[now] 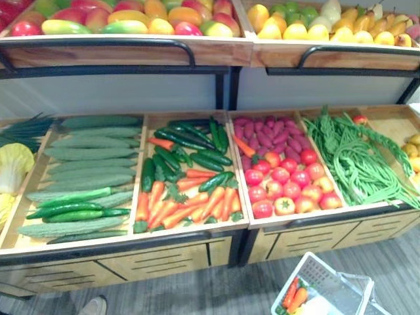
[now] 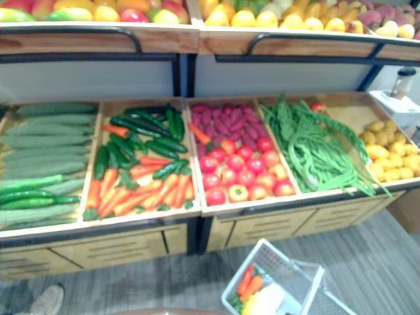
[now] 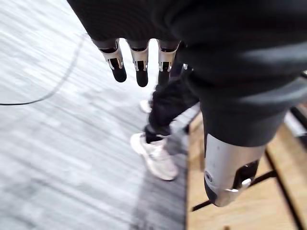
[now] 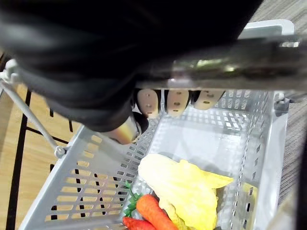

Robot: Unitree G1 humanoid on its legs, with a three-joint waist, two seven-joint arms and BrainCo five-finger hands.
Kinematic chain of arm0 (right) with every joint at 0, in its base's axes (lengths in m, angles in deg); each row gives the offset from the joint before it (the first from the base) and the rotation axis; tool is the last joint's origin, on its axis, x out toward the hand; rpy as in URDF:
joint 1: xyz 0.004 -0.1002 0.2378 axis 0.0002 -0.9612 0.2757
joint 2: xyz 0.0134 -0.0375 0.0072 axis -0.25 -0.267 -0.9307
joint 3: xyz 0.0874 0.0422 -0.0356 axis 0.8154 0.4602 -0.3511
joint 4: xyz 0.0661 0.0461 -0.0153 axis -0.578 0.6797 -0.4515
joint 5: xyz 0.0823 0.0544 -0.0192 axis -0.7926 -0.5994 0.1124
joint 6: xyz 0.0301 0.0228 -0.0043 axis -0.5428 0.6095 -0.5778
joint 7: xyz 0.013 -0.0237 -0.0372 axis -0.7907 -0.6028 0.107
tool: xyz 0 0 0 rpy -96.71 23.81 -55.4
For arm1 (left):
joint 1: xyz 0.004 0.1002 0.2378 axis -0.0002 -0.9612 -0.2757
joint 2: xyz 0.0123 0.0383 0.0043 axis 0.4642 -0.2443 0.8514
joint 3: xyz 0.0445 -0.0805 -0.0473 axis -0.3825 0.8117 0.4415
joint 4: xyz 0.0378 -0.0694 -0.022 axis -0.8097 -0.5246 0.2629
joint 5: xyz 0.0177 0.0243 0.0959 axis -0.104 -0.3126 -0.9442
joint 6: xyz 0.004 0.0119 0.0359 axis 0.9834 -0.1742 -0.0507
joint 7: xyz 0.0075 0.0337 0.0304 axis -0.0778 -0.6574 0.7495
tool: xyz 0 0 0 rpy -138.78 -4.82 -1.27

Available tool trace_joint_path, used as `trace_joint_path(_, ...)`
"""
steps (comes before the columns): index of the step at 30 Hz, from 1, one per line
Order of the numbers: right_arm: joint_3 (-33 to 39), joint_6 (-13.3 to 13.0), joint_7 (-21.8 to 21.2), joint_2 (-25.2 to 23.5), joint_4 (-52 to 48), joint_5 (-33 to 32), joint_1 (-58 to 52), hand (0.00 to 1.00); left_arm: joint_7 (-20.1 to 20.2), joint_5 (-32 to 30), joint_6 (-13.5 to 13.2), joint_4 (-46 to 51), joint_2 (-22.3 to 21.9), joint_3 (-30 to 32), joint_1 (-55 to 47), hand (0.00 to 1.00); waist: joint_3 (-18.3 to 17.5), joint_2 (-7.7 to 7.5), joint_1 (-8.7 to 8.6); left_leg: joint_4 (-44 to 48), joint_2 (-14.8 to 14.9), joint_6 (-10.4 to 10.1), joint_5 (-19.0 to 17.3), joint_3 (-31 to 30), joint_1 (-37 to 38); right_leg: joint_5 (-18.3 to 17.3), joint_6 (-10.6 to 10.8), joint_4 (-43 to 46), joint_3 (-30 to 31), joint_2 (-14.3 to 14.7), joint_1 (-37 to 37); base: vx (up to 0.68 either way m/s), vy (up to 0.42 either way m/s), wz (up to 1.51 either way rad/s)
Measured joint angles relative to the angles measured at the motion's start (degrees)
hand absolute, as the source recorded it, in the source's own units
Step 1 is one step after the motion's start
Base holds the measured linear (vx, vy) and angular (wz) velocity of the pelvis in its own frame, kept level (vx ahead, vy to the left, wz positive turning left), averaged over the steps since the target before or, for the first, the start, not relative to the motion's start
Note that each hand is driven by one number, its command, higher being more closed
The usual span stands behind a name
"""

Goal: Pick vegetable in the basket

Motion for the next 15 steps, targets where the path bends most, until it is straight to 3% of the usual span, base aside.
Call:
trace_joint_path(5, -0.18, -0.04, -0.97, 1.15, 2.09, 1.16, 1.83, 1.0, 8.78, -2.77, 3.28, -4.62, 0.0, -1.24, 0.39, 0.0, 0.17, 0.71, -0.18, 0.07, 0.12, -0.21, -0.36, 1.52, 0.76, 0.38, 0.53, -0.19, 1.87, 0.4, -0.42, 0.08, -0.001, -0.17)
trace_joint_path(11, -1.84, -0.02, -2.83, 2.35, 2.12, 2.4, 3.07, 1.0, 16.88, -3.86, 3.31, -6.98, 0.9, -8.0, 2.25, 0.0, 1.19, 2.17, -1.53, 1.76, 0.21, -0.18, -1.55, 1.66, 0.73, 0.31, 0.45, 0.0, 2.19, 0.3, -0.05, -0.02, -0.013, -0.05)
trace_joint_path(15, -2.52, 0.09, -3.74, 3.0, 2.12, 2.4, 3.14, 1.0, 18.99, -4.83, 3.14, -7.97, 1.44, -11.33, 2.39, 0.0, 1.57, 2.16, -1.65, 2.2, 0.43, -0.35, -1.85, 2.08, 0.85, 0.13, 0.18, 0.03, 2.78, 0.5, -0.05, -0.03, -0.02, -0.07)
